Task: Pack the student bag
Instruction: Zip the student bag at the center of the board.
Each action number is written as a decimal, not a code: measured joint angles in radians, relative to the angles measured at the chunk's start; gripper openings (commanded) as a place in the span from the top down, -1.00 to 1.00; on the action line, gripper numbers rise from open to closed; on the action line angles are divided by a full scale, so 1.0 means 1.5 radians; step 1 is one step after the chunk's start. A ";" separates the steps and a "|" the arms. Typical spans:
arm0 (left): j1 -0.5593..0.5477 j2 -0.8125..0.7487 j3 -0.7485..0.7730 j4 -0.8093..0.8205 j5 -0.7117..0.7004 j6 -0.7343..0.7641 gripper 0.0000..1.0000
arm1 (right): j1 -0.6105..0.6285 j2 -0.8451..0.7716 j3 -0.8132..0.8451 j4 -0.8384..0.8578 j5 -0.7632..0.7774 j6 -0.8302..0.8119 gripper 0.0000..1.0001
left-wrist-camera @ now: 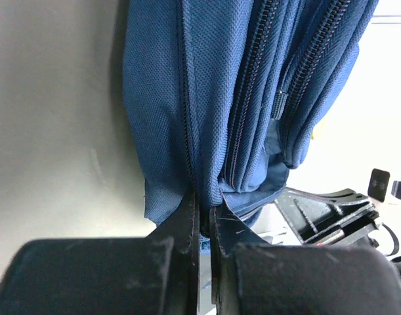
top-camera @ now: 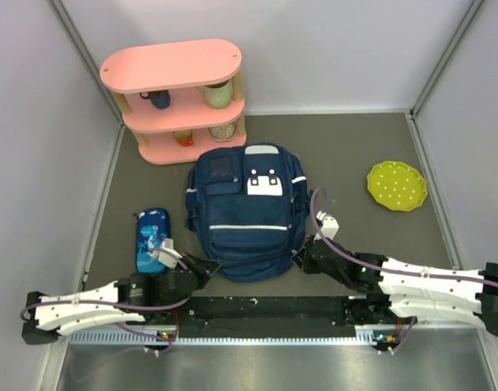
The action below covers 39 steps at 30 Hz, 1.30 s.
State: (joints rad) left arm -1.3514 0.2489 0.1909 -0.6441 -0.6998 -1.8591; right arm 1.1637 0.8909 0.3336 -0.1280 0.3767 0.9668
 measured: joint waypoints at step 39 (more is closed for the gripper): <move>0.005 0.496 0.304 0.303 0.174 0.986 -0.98 | -0.089 -0.029 -0.033 -0.010 -0.063 -0.085 1.00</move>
State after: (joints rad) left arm -1.3437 0.9936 0.6468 -0.1894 -0.4393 -0.3794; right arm 1.0306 0.8474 0.2836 -0.1425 0.2817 0.8394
